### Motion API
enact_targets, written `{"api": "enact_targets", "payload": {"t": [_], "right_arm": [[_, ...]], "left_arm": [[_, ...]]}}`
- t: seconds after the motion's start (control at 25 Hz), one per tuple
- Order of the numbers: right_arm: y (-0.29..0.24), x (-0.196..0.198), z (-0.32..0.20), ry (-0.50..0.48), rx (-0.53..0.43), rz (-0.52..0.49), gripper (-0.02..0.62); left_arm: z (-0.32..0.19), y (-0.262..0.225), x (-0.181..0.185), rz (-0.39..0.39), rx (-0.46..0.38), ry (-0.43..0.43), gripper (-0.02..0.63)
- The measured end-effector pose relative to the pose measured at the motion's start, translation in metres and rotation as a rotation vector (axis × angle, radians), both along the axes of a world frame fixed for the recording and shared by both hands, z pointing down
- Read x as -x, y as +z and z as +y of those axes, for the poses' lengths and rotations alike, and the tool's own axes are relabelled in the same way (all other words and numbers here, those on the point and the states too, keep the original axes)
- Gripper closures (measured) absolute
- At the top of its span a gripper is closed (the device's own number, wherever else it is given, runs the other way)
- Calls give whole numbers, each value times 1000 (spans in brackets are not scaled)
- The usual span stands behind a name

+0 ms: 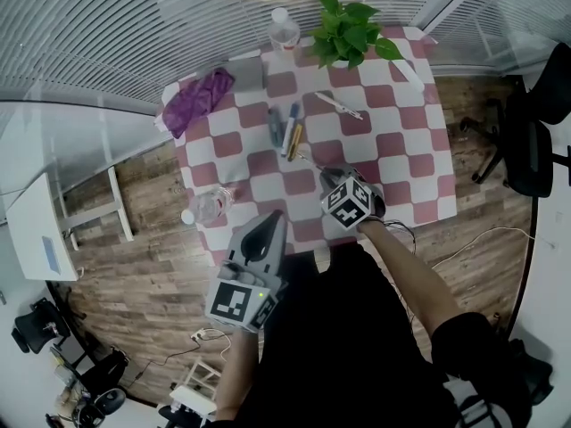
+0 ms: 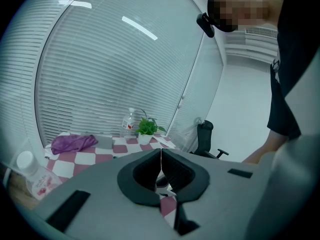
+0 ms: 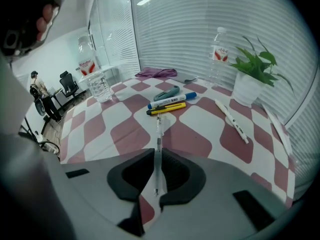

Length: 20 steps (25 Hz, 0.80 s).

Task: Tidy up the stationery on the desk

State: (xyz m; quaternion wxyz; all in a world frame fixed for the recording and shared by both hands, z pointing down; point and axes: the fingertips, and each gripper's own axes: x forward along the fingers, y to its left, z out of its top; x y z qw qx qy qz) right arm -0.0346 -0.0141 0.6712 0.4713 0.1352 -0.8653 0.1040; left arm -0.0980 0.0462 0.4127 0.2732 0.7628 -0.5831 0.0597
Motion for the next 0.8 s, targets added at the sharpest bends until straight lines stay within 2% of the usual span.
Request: {"api": "enact_targets", "payload": {"t": [0.2, 0.52, 0.8], "right_arm": [[-12, -12, -10, 116, 30, -54, 534], [-28, -58, -37, 393, 44, -117, 534], [-20, -116, -57, 625, 51, -100, 534]], "left_arm": [[-4, -7, -8, -1, -19, 8, 574], [-11, -12, -31, -4, -27, 53, 574], [-23, -13, -60, 18, -28, 101, 574]]}}
